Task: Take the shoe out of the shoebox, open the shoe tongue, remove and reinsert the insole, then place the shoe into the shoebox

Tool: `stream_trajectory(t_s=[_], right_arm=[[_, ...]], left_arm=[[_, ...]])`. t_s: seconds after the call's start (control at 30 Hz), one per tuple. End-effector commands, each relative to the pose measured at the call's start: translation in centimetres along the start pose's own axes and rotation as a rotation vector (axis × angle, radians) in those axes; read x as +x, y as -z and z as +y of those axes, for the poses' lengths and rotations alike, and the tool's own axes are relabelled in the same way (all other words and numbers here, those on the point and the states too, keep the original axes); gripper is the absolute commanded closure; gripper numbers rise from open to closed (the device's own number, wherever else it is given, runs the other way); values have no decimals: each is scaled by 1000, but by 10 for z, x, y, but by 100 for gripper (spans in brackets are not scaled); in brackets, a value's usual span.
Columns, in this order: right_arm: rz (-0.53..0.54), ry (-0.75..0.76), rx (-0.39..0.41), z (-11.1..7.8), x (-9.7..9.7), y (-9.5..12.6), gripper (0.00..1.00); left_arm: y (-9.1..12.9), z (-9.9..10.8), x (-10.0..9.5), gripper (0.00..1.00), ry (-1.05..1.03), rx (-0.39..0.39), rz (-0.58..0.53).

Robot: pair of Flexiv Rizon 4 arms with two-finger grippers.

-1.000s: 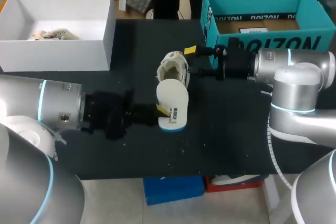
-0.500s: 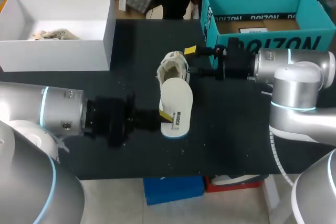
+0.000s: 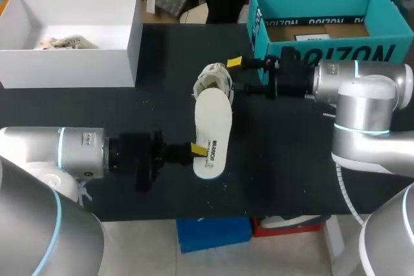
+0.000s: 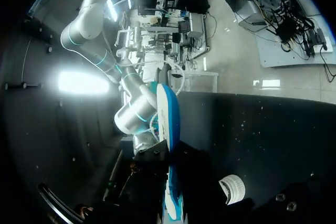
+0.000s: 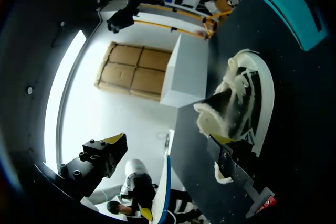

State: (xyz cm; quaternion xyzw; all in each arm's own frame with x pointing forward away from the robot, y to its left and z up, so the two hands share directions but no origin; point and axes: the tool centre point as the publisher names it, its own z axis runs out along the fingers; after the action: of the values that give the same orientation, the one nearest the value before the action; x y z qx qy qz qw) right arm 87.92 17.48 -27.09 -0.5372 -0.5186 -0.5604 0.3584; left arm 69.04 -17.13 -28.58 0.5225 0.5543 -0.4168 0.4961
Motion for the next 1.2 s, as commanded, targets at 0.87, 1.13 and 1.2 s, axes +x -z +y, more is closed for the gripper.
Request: stream_trajectory(t_s=[0.87, 1.13, 1.2], right_arm=[[0, 12, 23, 0, 4, -5, 0], [29, -8, 150, -10, 14, -24, 29], [32, -26, 168, -16, 15, -29, 34]], left_arm=[[-6, 102, 17, 100, -57, 4, -7], [-6, 102, 17, 100, -57, 4, -7], [-6, 102, 17, 100, -57, 4, -7]])
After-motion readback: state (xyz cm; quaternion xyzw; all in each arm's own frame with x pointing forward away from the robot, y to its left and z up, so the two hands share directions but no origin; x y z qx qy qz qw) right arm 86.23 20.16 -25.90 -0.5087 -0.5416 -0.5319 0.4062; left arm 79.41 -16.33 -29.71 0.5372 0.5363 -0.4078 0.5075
